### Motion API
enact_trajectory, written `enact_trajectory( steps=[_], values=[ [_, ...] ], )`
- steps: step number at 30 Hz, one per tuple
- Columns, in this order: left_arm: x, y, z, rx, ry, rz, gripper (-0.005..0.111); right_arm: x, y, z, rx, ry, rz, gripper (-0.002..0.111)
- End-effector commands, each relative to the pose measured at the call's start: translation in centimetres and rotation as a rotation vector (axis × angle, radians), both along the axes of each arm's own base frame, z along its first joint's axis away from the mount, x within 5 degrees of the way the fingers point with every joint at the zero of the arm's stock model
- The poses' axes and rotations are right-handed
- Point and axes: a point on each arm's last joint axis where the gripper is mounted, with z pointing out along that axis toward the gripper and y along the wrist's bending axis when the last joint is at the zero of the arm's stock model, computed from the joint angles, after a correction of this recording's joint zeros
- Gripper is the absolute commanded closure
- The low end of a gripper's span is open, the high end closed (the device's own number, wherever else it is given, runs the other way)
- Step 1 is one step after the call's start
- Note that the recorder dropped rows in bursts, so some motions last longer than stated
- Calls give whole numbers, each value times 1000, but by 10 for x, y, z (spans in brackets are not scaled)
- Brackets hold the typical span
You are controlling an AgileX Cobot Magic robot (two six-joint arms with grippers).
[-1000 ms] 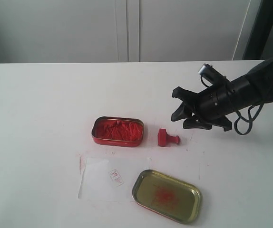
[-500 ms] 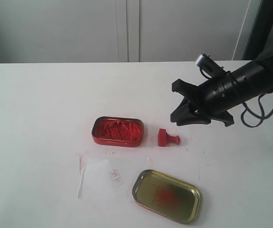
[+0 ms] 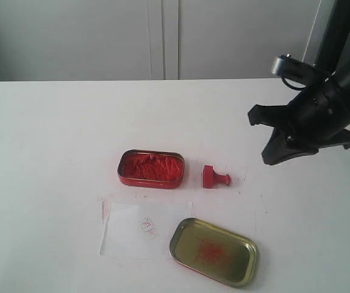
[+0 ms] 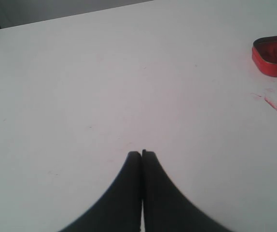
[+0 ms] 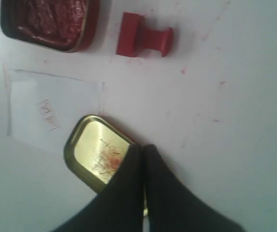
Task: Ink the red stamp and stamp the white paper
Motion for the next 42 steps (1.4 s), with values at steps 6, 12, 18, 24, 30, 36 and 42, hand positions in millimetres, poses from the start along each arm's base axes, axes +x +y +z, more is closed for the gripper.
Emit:
enact_trajectory(
  steps=[6, 12, 18, 24, 30, 36, 42],
  values=[
    [0, 0, 0, -1, -6, 2, 107, -22, -22, 33, -182, -89, -67, 108],
    [0, 0, 0, -1, -6, 2, 107, -29, -26, 43, -219, -132, -60, 108],
    [0, 0, 0, -1, -6, 2, 107, -36, -29, 51, -246, -149, -54, 108],
    [0, 0, 0, -1, -6, 2, 107, -47, -37, 63, -306, -175, -79, 108],
    [0, 0, 0, -1, -6, 2, 107, -65, -45, 84, -343, -250, -131, 108],
    [0, 0, 0, -1, -6, 2, 107, -83, -47, 102, -328, -323, -147, 108],
    [0, 0, 0, -1, -6, 2, 107, -119, -52, 125, -303, -447, -170, 108]
  ],
)
